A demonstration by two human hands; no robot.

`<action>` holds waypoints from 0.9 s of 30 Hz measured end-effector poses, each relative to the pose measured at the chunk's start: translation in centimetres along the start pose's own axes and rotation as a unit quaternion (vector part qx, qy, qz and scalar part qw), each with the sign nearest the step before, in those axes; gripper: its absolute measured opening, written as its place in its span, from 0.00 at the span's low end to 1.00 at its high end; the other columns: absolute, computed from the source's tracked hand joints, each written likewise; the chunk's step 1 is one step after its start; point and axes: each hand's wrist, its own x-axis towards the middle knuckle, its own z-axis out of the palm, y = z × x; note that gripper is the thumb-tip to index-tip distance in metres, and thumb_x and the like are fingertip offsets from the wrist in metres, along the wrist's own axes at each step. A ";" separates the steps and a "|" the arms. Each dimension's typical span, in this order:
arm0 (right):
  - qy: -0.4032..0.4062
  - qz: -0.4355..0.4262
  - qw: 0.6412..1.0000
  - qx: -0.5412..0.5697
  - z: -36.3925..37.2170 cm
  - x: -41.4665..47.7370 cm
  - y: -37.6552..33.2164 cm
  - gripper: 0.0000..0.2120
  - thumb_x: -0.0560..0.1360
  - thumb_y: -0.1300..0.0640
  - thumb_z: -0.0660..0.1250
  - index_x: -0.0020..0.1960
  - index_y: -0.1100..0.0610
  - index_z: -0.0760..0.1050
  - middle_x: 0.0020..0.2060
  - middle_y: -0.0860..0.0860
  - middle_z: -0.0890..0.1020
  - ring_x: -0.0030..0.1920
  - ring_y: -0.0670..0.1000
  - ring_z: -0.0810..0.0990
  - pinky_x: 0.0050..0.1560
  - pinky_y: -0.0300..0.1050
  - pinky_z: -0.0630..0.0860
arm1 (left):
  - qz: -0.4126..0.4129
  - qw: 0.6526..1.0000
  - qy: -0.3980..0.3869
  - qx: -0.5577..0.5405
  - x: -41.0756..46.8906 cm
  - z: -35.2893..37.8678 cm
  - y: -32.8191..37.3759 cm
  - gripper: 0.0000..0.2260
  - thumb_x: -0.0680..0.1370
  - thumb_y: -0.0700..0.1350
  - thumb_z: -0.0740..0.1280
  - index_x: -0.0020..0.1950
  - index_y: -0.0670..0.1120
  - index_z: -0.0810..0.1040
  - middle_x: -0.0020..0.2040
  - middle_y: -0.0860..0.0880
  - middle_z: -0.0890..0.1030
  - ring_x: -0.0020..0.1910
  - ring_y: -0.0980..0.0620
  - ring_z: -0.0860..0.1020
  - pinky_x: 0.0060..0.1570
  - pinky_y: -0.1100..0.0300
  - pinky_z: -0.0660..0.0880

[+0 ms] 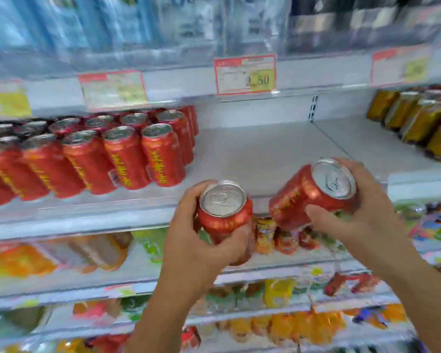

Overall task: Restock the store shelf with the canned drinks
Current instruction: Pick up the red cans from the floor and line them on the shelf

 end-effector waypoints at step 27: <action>-0.167 0.034 0.984 -0.044 11.0 17.8 3.9 0.40 0.66 0.49 0.78 0.72 0.47 0.62 0.60 0.47 0.74 0.57 0.46 0.74 0.48 0.37 0.70 | 0.012 0.990 0.140 -0.019 6.2 -5.5 -0.9 0.24 0.65 0.53 0.73 0.61 0.55 0.77 0.51 0.58 0.83 0.49 0.60 0.82 0.46 0.69 0.76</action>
